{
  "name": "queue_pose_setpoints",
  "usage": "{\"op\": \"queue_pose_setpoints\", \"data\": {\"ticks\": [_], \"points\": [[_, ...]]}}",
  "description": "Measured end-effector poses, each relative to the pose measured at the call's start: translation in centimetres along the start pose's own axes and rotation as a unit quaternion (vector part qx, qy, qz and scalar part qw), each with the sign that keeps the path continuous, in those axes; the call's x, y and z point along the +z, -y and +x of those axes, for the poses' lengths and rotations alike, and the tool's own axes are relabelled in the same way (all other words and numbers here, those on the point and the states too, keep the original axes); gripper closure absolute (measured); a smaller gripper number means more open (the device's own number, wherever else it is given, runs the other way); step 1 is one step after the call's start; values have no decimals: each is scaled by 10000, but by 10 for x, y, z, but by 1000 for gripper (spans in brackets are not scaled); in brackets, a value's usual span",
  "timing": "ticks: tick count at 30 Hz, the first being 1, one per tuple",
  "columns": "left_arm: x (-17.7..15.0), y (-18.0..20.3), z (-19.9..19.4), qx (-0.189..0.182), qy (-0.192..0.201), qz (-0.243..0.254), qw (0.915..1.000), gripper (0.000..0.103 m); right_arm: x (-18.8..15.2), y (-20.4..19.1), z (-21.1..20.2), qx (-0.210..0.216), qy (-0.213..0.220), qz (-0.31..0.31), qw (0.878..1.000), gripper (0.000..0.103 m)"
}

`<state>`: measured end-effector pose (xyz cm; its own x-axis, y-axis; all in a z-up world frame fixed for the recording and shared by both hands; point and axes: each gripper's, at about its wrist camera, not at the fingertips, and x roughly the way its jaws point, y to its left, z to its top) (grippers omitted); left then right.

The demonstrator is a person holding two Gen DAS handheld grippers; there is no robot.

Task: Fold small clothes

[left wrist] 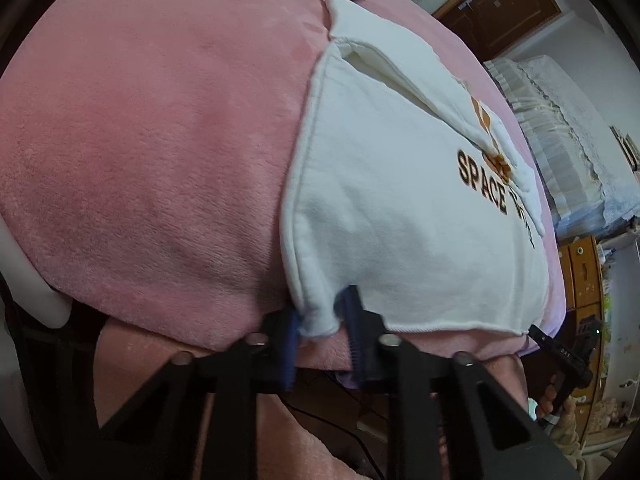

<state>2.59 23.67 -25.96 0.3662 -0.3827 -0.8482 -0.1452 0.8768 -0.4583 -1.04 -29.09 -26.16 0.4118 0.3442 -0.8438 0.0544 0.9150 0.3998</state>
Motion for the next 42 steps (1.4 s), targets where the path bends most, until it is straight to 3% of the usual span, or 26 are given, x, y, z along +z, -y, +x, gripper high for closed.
{"op": "queue_pose_setpoints", "data": {"ticks": [5, 13, 16, 22, 27, 31, 38, 42], "points": [[4, 11, -2, 128, -181, -29, 9997, 97, 3, -7, -7, 28, 4, -112, 9999, 97], [26, 21, -41, -740, 348, -510, 9953, 98, 22, -9, -61, 591, 613, -54, 9964, 97], [38, 23, -54, -1085, 685, -952, 9872, 98, 39, -11, -82, 893, 1020, 165, 9906, 97], [78, 27, -76, -1515, 1480, -1775, 9611, 98, 88, -29, -103, 1258, 1657, 398, 9773, 97], [124, 38, -82, -1233, 1764, -1885, 9582, 98, 138, -43, -103, 1355, 1866, 456, 9720, 97], [171, 59, -67, -902, 1834, -1809, 9620, 99, 174, -50, -93, 1252, 1903, 489, 9725, 97], [249, 88, -34, -405, 1941, -1514, 9684, 99, 239, -43, -50, 1007, 1736, 832, 9761, 97], [277, 96, -7, -172, 1892, -1451, 9710, 99, 270, -34, -14, 770, 1571, 988, 9796, 97]]}}
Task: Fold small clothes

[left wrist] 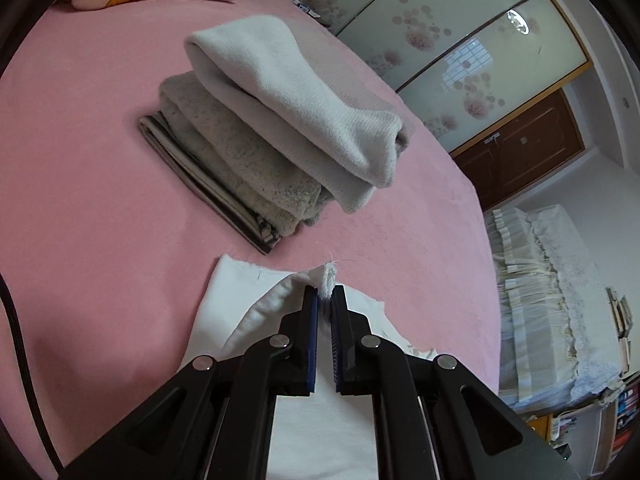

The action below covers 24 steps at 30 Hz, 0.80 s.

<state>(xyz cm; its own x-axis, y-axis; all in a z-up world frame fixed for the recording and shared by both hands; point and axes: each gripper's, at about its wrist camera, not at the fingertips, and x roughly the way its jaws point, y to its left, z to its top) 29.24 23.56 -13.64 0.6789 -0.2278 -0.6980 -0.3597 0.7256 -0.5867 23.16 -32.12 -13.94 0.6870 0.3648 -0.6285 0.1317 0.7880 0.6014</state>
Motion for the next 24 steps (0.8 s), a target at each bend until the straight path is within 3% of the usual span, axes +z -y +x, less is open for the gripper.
{"op": "queue_pose_setpoints", "data": {"ticks": [8, 20, 24], "points": [[8, -7, 65, 474, -139, -50, 9988, 99, 16, 19, 67, -422, -311, 82, 9986, 97], [15, -17, 91, 788, 95, -148, 9967, 101, 25, 26, 111, -753, -411, 118, 9962, 97], [11, -15, 90, 804, 102, 44, 9967, 101, 22, 30, 123, -898, -532, 173, 9944, 96]]}}
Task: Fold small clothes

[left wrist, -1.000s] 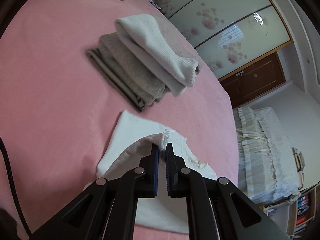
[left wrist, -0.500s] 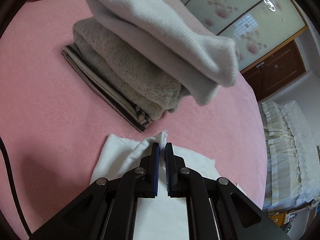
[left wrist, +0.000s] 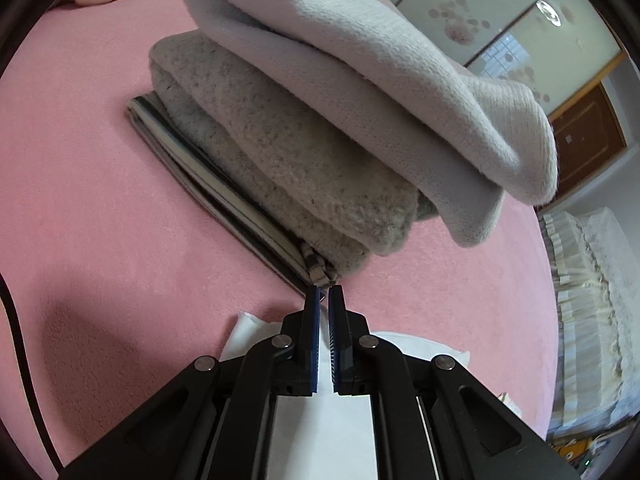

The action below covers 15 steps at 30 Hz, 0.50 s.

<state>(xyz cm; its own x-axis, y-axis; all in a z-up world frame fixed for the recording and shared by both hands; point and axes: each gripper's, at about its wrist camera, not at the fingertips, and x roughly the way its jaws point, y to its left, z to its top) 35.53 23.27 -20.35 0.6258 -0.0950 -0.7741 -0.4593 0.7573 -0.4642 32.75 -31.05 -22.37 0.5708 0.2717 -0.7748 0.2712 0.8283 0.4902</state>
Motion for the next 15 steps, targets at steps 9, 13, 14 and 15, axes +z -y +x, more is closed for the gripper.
{"op": "queue_pose_setpoints", "data": {"ticks": [9, 13, 14, 15], "points": [[-12, 20, -35, -65, 53, 900, 9959, 99, 6, -22, -40, 161, 351, -197, 9991, 66], [-34, 49, -57, -51, 66, 1771, 9842, 89, -5, -56, -56, -154, 511, -939, 9942, 66], [-44, 60, -59, -100, -21, 2071, 9783, 83, -10, -65, -57, -222, 489, -1127, 9922, 66], [-49, 68, -59, -149, -93, 2251, 9742, 79, -17, -75, -55, -268, 427, -1324, 9899, 66]]}}
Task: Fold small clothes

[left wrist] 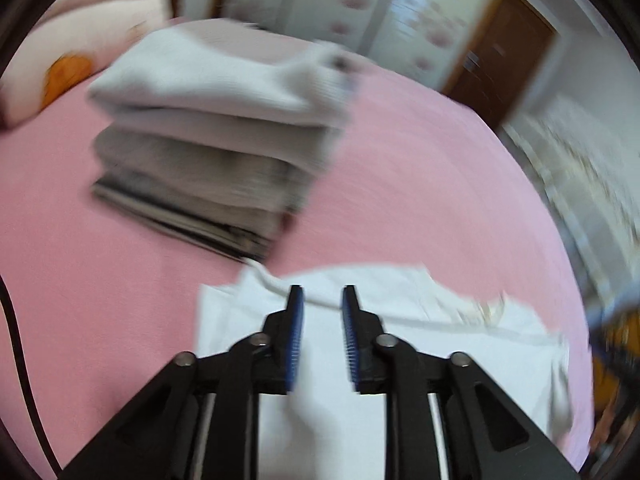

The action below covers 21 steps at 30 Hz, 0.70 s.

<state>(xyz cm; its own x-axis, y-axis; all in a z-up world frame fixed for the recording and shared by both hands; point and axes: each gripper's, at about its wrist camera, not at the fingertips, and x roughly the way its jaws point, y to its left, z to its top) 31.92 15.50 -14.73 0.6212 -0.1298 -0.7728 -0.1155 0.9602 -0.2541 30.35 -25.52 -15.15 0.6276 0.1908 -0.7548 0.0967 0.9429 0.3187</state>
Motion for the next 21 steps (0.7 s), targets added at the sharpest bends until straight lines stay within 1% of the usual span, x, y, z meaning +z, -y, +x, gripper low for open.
{"op": "queue_pose_setpoints", "data": {"ticks": [3, 6, 7, 8, 10, 11, 13, 15, 18, 20, 21], "points": [[-16, 42, 6, -185, -229, 713, 9970, 78, -17, -32, 11, 174, -190, -478, 9985, 66], [-29, 78, 25, -411, -486, 1064, 9923, 78, -36, -70, 34, 375, -423, -894, 9944, 67], [-33, 86, 34, -516, -583, 1113, 9907, 78, -41, -80, 43, 467, -502, -973, 9929, 71], [-38, 96, 42, -659, -697, 1157, 9886, 78, -46, -91, 53, 584, -607, -1030, 9911, 79], [-47, 115, 57, -841, -893, 1209, 9851, 78, -55, -110, 77, 858, -868, -1048, 9870, 90], [-51, 122, 66, -851, -986, 1251, 9835, 78, -59, -118, 87, 939, -962, -1058, 9853, 92], [-52, 127, 80, -820, -1016, 1295, 9829, 78, -65, -132, 106, 890, -1033, -1141, 9841, 92], [-48, 129, 87, -832, -998, 1293, 9831, 78, -66, -136, 123, 837, -1054, -1092, 9849, 92], [-37, 120, 98, -872, -982, 1168, 9844, 78, -55, -130, 137, 755, -994, -866, 9884, 102], [-32, 109, 103, -971, -1035, 1091, 9838, 78, -47, -121, 140, 668, -951, -735, 9905, 103], [-32, 104, 101, -943, -994, 1113, 9843, 78, -42, -114, 139, 609, -907, -689, 9916, 103]]}}
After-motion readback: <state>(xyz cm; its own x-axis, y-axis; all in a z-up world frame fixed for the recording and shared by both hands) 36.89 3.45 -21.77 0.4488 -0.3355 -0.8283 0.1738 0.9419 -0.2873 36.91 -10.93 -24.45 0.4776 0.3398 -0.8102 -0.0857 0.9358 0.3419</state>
